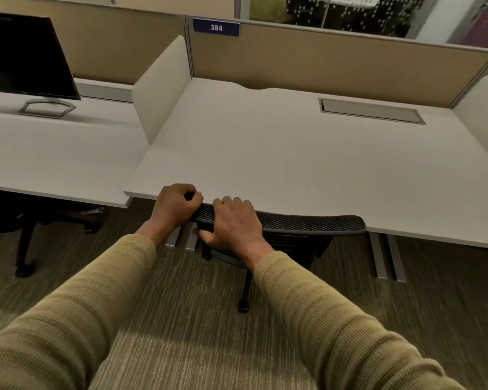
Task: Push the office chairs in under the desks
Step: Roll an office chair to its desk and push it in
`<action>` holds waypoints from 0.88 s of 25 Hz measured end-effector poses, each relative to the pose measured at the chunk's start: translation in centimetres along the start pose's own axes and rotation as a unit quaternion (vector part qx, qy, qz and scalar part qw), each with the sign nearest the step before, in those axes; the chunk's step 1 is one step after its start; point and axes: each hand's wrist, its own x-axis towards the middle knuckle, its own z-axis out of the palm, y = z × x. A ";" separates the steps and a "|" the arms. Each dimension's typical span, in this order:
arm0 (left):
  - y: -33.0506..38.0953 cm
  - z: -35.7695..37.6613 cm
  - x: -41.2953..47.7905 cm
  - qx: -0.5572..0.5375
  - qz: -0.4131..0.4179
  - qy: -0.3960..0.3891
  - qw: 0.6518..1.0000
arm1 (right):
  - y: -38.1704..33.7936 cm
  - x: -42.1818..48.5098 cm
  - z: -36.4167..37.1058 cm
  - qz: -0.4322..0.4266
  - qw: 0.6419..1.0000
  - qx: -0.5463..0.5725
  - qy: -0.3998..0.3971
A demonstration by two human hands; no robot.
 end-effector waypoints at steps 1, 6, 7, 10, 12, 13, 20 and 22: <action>-0.3 0.0 0.1 0.000 0.002 0.001 1.000 | -0.3 0.1 0.2 0.000 1.000 -0.003 0.001; -0.6 -0.5 0.1 -0.015 0.006 -0.001 1.000 | -0.8 0.5 0.2 0.012 1.000 -0.005 -0.008; -0.6 -0.4 -0.2 -0.021 0.006 -0.002 1.000 | -0.9 0.3 0.2 0.013 1.000 -0.009 -0.011; -0.8 -0.2 -1.2 -0.035 0.007 -0.013 0.999 | -1.2 -0.5 0.4 0.013 0.999 -0.024 -0.021; -0.9 -0.2 -1.8 -0.047 0.013 -0.023 0.999 | -1.1 -0.9 0.2 0.021 0.999 -0.033 -0.032; -0.9 -0.3 -1.9 -0.053 0.022 -0.027 0.998 | -0.9 -1.0 0.0 0.030 0.998 -0.036 -0.041; -2.3 -2.8 -2.5 -0.052 0.151 -0.123 0.980 | -7.1 1.5 -1.3 0.155 0.986 -0.015 -0.056; -4.9 -4.2 -2.5 -0.066 0.139 -0.134 0.979 | -10.2 3.1 -1.2 0.166 0.986 -0.006 -0.024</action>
